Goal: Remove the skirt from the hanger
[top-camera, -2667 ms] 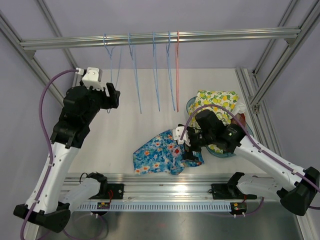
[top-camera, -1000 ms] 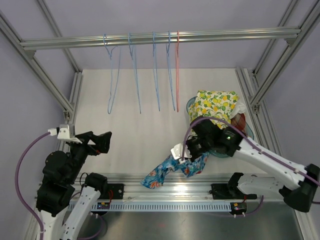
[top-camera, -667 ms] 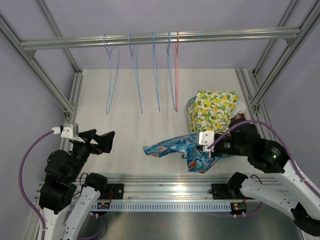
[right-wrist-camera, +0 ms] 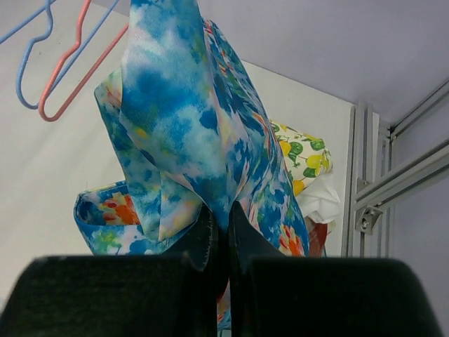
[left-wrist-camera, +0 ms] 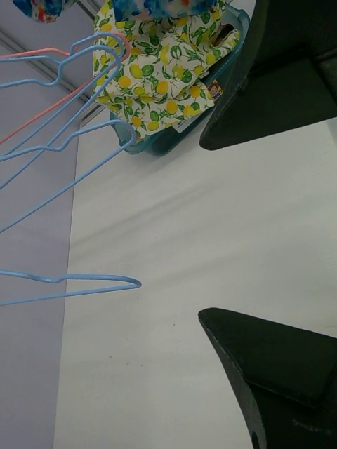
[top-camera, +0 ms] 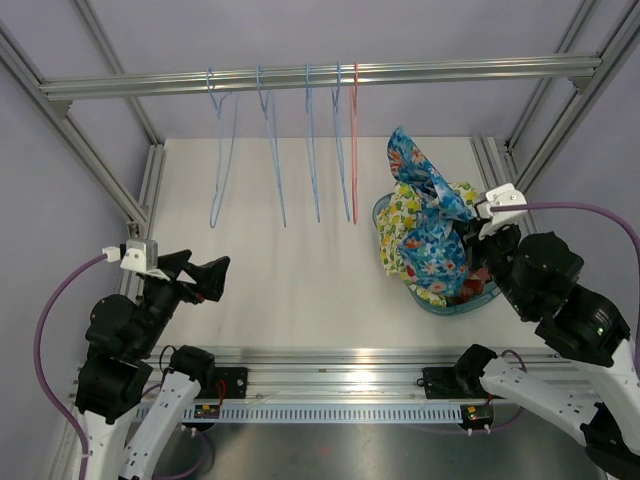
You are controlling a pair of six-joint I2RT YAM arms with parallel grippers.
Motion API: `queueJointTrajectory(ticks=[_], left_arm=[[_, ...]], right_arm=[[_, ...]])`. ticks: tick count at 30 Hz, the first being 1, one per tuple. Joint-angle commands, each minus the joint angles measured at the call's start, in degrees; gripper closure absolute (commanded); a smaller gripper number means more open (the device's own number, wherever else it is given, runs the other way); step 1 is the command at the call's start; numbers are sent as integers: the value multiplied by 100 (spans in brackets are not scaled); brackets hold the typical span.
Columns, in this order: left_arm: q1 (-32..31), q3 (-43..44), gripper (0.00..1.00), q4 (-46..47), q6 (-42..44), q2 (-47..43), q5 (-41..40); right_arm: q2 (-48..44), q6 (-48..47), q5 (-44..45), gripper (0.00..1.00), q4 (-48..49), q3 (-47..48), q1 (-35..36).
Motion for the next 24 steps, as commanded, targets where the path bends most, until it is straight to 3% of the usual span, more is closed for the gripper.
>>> queueJointTrajectory(ticks=[1,6,9,15,19,24], left_arm=[[-10,209,1,327,67,-3,147],[-19,244,1,301,31,-20,200],[-19,297,1,266,49,-38,200],[-19,332,1,230,75,-99,209],[-19,288,1,230,67,-126,209],[-19,200,1,292,-21,-152,200]], right_arm=[[442,851,580,100,185,361,-48],[1049,1310,0,100,44,591,-206],[1278,1468,-807,100,-96,582,-934],[2103,1469,-2935,100,-510,679,-3245],[2535,838,-3331,100,-484,215,-3581],[3044,502,-3192,100,-89,-646,-3642]])
